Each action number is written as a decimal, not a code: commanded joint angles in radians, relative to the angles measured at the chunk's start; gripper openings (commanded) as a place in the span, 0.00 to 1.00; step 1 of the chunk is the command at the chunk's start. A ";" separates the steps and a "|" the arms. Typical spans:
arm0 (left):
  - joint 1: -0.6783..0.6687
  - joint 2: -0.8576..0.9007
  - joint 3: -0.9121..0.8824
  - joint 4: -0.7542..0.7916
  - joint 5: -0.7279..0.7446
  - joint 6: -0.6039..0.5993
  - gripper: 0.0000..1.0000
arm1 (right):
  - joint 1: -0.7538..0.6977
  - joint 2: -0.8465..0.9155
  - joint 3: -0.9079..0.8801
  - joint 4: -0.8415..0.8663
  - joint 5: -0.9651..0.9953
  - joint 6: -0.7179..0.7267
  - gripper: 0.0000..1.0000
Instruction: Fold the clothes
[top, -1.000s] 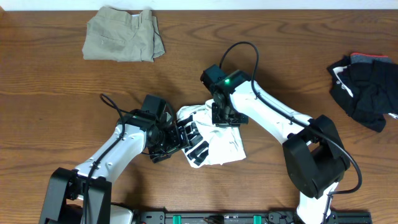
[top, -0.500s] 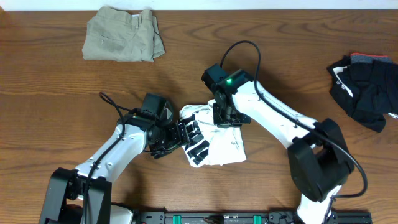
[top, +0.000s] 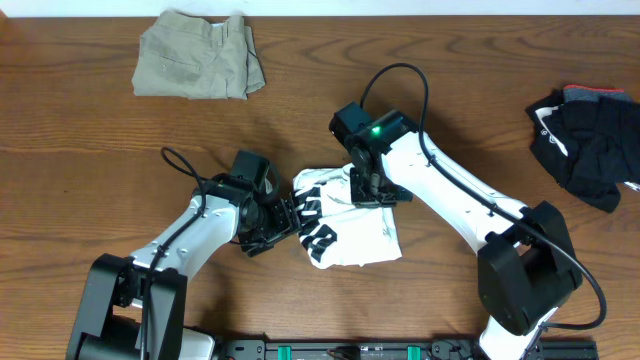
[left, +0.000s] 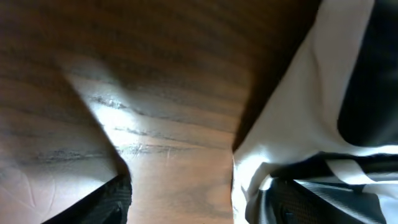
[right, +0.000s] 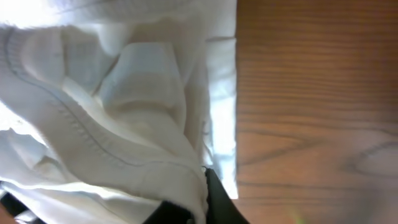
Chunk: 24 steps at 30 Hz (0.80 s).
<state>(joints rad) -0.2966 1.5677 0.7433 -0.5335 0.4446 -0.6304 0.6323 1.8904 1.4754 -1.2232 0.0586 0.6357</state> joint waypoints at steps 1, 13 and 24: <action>-0.002 0.024 0.010 -0.002 -0.031 -0.004 0.73 | -0.017 -0.026 0.000 -0.034 0.104 -0.004 0.10; -0.002 0.024 0.010 -0.002 -0.038 -0.003 0.73 | -0.047 -0.026 0.000 -0.157 0.201 -0.001 0.20; -0.002 0.024 0.010 -0.003 -0.038 -0.003 0.73 | -0.071 -0.026 0.000 -0.220 0.256 -0.001 0.41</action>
<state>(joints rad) -0.2966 1.5692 0.7456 -0.5343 0.4412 -0.6319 0.5861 1.8900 1.4754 -1.4353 0.2596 0.6361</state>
